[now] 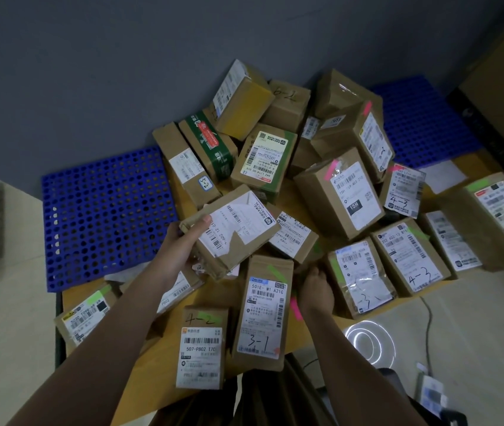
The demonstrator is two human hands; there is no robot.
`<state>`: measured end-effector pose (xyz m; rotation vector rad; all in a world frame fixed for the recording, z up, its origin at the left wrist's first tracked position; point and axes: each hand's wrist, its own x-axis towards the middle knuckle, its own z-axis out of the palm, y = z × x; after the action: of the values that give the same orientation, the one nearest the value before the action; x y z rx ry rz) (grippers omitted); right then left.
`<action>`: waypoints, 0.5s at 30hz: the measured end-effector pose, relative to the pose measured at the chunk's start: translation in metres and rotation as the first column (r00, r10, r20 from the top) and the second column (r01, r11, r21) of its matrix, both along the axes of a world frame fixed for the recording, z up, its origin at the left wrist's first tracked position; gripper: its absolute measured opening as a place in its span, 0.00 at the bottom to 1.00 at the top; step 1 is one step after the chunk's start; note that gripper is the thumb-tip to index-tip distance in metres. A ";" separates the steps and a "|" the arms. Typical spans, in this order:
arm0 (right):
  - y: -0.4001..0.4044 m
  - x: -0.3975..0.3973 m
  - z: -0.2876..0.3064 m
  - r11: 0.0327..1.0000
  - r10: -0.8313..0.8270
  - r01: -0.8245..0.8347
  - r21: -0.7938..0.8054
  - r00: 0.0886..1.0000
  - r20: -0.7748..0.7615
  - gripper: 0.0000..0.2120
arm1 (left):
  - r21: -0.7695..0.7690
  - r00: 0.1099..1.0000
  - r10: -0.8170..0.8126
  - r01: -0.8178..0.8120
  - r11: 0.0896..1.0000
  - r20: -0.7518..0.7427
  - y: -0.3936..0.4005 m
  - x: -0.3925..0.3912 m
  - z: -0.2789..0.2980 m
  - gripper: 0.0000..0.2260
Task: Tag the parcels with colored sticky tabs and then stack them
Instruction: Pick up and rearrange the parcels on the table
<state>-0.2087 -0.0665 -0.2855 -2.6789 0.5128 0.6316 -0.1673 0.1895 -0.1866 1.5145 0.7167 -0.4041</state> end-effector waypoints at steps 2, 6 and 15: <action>-0.006 0.001 0.000 0.997 0.063 -0.064 -0.049 0.997 -0.035 0.18 | 0.005 1.000 -0.005 0.005 1.000 -0.002 0.000 0.000 0.000 0.36; -0.015 0.001 0.000 0.991 0.132 -0.133 -0.012 0.991 -0.033 0.19 | 0.002 1.000 -0.003 0.003 1.000 -0.005 -0.001 0.000 -0.004 0.30; -0.033 0.004 0.002 0.900 0.435 -0.437 -0.007 0.897 -0.074 0.17 | -0.028 1.000 0.004 -0.005 1.000 -0.007 -0.001 0.002 -0.007 0.34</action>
<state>-0.2043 -0.0997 -0.2830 -2.8191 -0.0788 0.8454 -0.1658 0.1885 -0.1940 1.4859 0.7175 -0.4147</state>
